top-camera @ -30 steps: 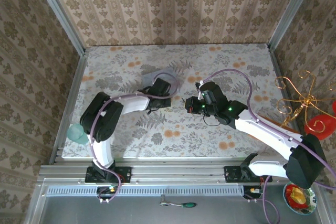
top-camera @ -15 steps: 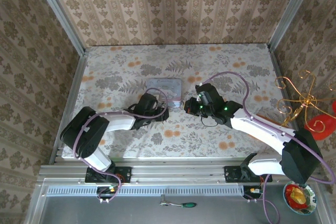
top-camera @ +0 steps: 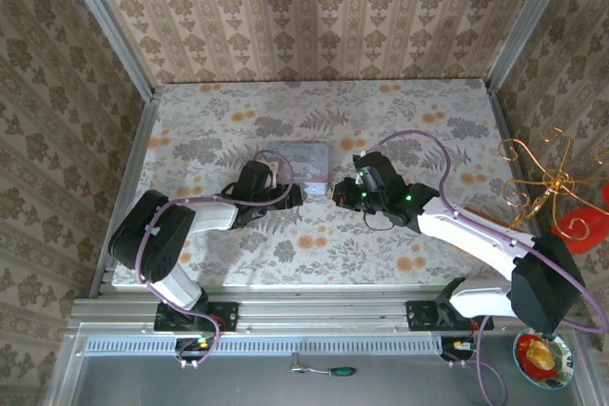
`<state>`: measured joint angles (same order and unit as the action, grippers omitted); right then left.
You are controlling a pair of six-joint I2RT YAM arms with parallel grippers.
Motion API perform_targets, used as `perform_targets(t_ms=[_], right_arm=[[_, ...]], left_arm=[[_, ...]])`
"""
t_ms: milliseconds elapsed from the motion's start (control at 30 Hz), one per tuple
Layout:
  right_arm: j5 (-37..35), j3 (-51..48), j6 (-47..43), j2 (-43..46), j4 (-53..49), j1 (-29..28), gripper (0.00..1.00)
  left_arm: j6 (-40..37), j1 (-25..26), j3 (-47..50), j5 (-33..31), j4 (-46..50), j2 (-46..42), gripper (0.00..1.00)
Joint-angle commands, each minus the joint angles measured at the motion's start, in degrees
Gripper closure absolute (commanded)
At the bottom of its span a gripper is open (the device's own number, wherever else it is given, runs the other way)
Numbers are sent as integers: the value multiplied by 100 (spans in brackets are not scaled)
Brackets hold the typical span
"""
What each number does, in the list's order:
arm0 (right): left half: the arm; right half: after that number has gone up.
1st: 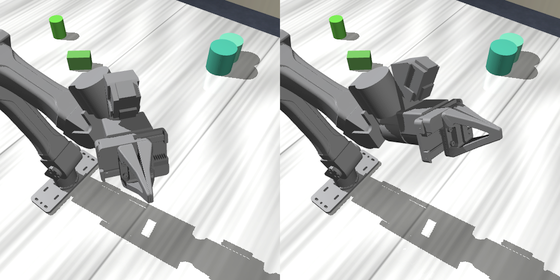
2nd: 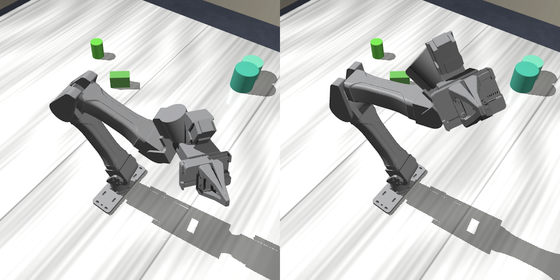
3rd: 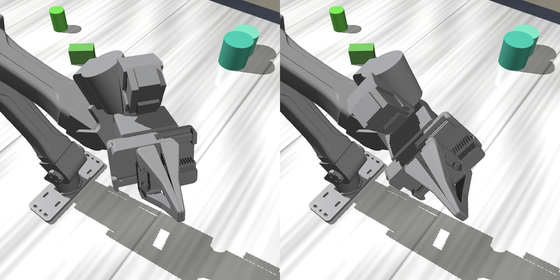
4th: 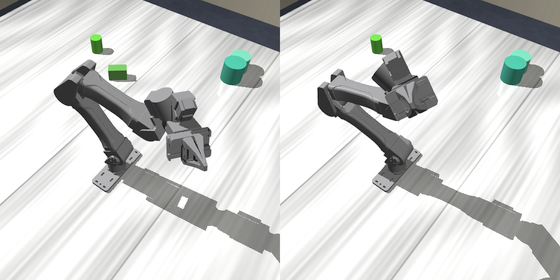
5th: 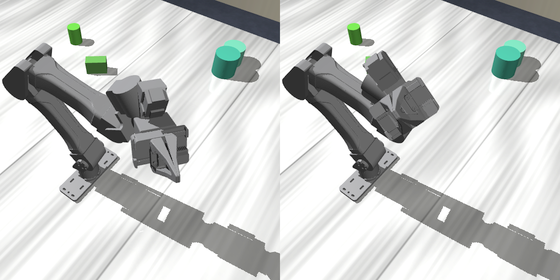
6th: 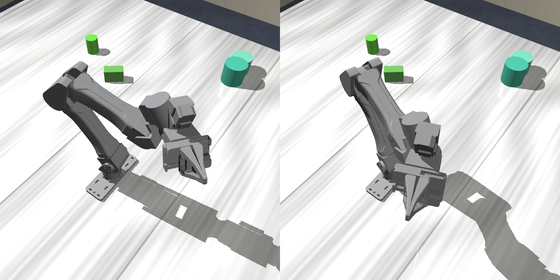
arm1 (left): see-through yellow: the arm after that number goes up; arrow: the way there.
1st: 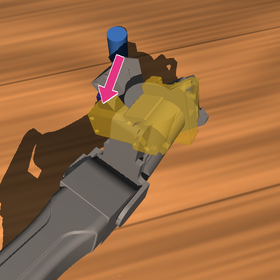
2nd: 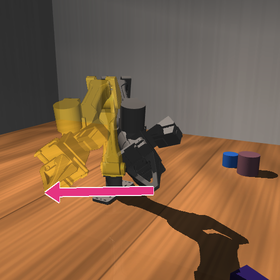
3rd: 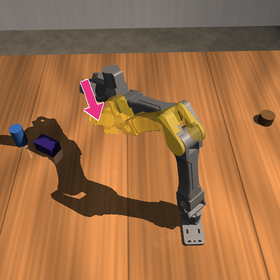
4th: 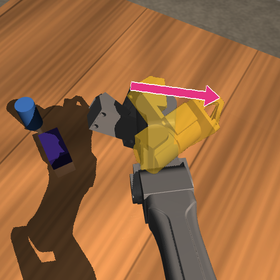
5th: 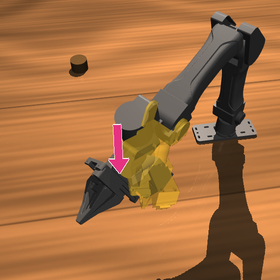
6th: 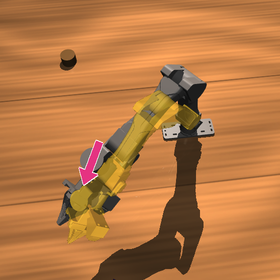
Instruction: Unlock the padlock with the key
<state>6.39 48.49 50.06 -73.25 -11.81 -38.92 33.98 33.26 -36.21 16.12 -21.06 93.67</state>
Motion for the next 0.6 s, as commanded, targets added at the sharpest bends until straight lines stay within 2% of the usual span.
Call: perform_targets(t_ms=[0, 133, 567], right_arm=[[-129, -7, 128, -25, 7, -76, 100], [-136, 27, 135, -64, -24, -116, 100], [36, -192, 404, -296, 254, -243, 100]], left_arm=[[-49, 56, -175, 177, -209, 238, 48], [18, 85, -286, 187, -360, 503, 51], [514, 76, -358, 444, -664, 621, 86]])
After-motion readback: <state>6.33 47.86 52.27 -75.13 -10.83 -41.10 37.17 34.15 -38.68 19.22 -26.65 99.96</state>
